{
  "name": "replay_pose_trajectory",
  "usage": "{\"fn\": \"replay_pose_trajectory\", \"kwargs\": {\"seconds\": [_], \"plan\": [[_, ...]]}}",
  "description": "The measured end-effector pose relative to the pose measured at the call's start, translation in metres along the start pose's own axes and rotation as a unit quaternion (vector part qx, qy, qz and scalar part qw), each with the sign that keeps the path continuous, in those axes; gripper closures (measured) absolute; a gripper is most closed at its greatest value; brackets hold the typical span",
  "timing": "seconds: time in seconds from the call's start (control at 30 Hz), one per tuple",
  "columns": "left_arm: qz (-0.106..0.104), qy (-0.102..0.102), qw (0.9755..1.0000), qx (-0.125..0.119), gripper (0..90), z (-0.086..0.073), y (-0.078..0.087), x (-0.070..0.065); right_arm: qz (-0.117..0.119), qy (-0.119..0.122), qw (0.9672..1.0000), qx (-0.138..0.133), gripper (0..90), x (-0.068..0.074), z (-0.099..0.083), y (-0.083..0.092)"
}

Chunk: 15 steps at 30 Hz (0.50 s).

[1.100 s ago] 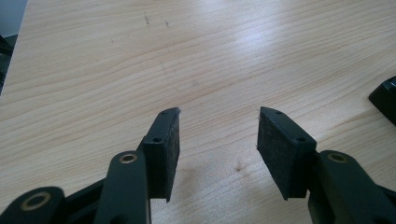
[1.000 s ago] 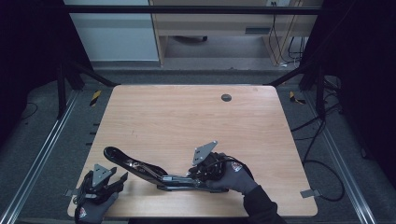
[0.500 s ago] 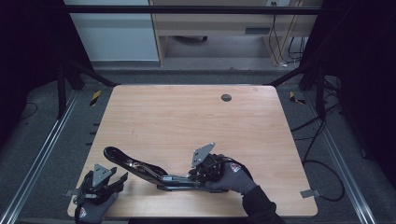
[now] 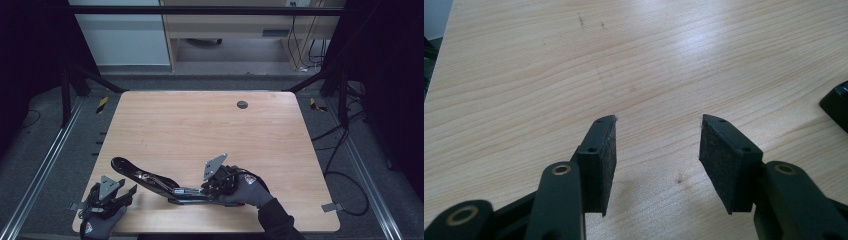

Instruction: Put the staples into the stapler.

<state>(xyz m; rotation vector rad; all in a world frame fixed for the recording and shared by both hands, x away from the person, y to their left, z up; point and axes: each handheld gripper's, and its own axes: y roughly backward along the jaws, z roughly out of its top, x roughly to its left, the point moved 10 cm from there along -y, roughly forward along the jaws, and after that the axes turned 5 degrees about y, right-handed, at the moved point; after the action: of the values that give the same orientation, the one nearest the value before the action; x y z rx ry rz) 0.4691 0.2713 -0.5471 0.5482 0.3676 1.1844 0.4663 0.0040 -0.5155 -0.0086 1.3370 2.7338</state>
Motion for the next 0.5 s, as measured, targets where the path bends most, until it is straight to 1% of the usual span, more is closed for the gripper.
{"fn": "replay_pose_trajectory", "kwargs": {"seconds": [0.2,0.5], "plan": [[0.000,-0.001,1.0000,0.000,48.4,0.0000,-0.0001,0.0000,-0.001,0.002,1.0000,0.005,78.2,-0.0006,-0.0018,-0.0004],[0.000,0.000,1.0000,0.000,48.4,0.0000,0.0000,0.0001,0.000,0.005,1.0000,0.002,78.2,-0.0008,-0.0027,-0.0002]]}}
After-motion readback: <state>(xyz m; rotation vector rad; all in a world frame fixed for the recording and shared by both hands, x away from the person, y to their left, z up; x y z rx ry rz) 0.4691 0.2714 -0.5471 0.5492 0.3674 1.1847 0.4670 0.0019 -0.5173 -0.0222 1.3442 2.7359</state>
